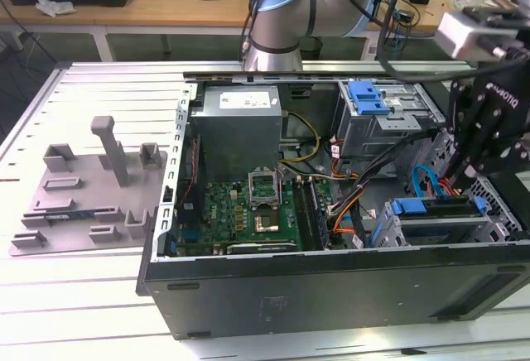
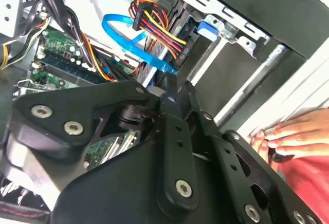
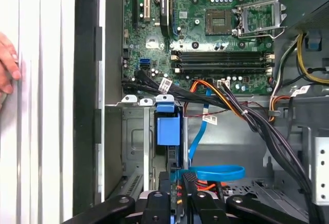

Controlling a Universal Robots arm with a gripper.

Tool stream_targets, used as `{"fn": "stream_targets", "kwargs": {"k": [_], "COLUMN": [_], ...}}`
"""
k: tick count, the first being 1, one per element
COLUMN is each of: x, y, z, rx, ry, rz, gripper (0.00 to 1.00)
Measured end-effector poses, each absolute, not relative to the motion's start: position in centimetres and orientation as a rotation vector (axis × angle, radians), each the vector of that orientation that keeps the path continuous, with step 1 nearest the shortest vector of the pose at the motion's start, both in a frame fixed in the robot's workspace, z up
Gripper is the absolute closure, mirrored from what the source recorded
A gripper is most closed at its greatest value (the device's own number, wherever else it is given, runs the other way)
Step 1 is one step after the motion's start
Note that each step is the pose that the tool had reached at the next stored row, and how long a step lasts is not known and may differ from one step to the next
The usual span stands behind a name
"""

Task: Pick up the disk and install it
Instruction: 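Insert the second disk wire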

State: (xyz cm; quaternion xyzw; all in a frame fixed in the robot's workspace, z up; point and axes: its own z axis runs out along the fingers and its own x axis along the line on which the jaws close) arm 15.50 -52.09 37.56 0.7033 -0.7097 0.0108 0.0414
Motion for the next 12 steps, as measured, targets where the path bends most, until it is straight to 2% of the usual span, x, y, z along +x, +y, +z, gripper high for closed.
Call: {"fn": "stream_targets", "kwargs": {"k": [1,3,12], "x": [15.5,15.5,15.5], "y": [-52.1,-52.1,-52.1], "z": [38.1,38.8,39.1], "rx": [2.153,2.153,2.153], "ry": [-2.173,-2.173,-2.172], "rz": [0.033,0.033,0.034], "gripper": [0.78,0.89,0.89]}}
